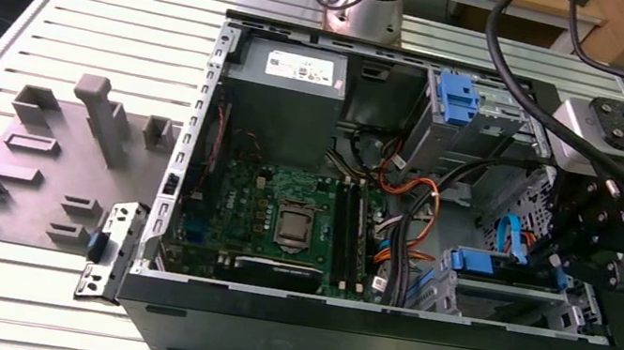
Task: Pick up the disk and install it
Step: 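Insert the second disk wire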
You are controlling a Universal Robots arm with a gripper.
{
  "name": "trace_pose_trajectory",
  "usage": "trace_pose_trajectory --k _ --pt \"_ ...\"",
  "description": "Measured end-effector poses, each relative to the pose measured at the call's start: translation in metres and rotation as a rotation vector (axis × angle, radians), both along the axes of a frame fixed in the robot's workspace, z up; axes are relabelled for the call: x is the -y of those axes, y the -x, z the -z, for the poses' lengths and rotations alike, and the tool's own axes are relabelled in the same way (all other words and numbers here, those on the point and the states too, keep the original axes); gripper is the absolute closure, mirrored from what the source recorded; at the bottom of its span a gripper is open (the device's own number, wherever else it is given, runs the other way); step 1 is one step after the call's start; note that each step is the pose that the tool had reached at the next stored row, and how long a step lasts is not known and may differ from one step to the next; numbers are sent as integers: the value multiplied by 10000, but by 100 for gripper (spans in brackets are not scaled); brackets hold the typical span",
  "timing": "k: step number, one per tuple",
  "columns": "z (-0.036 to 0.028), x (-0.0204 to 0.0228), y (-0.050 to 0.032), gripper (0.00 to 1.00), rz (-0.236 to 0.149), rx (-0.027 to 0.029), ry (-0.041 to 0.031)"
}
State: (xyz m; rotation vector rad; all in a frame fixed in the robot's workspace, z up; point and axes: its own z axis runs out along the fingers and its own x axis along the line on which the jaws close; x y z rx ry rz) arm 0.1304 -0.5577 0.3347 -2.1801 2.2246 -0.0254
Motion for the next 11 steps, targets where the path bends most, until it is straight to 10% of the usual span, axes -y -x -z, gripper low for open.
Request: trace_pose_trajectory --k 11 --pt "-1 14 -12 84 1 1 -33"
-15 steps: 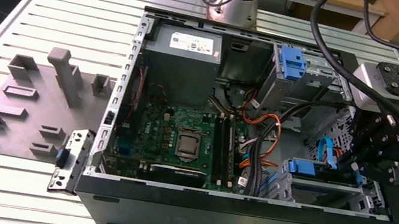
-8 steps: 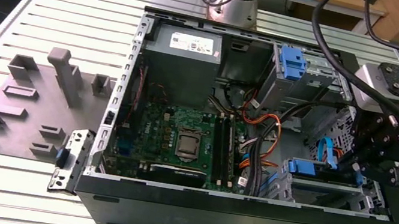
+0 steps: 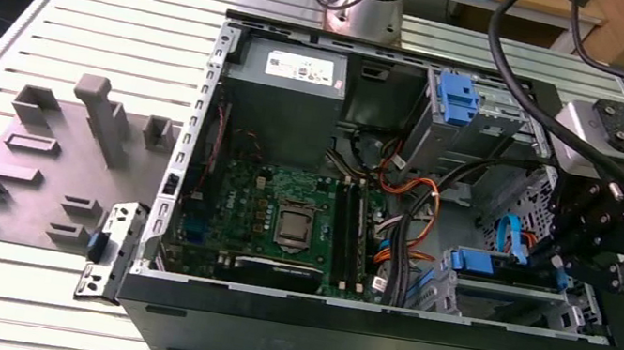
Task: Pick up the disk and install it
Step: 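Insert the second disk wire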
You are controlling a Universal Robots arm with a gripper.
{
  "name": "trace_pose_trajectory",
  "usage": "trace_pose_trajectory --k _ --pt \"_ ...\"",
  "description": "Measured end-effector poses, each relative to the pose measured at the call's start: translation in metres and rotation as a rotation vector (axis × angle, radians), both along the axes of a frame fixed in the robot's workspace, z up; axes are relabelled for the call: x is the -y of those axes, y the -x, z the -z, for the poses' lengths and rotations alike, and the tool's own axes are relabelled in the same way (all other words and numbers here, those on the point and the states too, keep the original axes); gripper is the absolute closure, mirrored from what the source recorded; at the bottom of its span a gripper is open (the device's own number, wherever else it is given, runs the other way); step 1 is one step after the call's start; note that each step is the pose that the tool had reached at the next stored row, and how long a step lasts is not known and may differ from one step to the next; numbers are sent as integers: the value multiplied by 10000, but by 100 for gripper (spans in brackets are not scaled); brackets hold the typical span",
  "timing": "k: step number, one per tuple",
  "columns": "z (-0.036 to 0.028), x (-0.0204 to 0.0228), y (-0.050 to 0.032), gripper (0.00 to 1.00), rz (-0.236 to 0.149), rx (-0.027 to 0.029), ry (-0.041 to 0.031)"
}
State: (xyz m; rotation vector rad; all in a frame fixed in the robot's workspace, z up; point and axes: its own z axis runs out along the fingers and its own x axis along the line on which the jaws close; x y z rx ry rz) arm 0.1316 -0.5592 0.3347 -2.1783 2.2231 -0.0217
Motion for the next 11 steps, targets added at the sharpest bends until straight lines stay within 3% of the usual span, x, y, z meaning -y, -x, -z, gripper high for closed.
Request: trace_pose_trajectory --k 11 --pt "0 8 34 84 0 26 1"
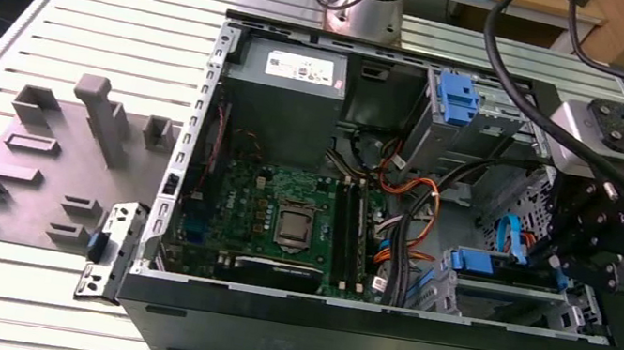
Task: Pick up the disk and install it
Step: 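Insert the second disk wire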
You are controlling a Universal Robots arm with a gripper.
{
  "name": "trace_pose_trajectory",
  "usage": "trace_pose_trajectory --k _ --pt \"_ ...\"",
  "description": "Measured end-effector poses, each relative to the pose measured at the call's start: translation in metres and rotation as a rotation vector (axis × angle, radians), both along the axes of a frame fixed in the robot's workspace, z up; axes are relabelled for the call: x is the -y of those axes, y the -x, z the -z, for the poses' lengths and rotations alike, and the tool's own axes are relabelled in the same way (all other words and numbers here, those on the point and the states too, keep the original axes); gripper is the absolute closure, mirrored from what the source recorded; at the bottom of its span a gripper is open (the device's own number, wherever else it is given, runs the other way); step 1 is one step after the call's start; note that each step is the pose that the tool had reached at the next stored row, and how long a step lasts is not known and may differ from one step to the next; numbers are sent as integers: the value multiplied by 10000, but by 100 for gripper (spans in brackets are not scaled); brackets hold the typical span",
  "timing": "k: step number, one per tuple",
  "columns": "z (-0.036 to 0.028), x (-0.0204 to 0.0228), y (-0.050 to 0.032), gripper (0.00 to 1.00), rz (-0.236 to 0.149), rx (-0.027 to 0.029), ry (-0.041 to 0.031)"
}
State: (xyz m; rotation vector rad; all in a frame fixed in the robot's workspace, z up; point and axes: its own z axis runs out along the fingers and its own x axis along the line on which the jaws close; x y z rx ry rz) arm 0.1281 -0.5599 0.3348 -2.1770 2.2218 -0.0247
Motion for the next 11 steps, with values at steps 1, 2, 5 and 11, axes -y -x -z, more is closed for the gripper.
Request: trace_pose_trajectory --k 1,2,5,11 --pt "1 2 0 84 0 0 -2" --pt "1 3 0 84 0 0 -2" --pt "0 6 0 84 0 0 -1" --pt "21 7 0 84 0 0 1"
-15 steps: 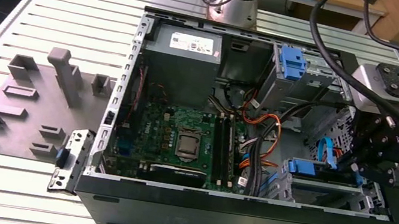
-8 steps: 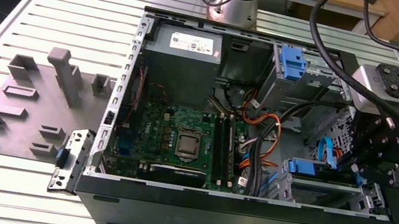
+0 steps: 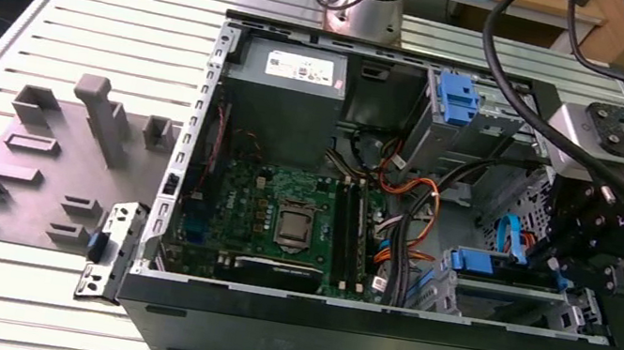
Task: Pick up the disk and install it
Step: 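Insert the second disk wire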
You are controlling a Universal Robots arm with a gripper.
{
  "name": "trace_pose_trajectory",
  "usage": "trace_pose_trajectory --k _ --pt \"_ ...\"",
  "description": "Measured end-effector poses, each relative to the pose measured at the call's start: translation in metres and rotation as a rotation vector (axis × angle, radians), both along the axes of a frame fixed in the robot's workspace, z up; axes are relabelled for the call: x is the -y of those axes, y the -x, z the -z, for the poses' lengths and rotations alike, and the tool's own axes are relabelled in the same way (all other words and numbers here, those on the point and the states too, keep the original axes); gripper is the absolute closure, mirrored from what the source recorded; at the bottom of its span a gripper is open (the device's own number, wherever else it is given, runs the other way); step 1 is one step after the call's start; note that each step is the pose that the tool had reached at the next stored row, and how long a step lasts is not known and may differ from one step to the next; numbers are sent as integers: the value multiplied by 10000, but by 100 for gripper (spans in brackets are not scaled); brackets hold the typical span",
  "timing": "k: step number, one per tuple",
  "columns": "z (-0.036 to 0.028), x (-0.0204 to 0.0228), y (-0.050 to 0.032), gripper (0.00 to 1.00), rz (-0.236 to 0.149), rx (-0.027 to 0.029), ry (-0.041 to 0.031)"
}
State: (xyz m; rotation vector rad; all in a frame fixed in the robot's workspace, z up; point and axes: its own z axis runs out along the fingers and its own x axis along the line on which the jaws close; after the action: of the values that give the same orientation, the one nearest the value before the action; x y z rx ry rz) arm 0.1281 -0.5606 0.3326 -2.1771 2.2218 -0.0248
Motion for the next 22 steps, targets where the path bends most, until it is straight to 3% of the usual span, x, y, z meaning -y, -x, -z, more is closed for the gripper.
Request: trace_pose_trajectory --k 22 --pt "32 0 0 84 1 0 2"
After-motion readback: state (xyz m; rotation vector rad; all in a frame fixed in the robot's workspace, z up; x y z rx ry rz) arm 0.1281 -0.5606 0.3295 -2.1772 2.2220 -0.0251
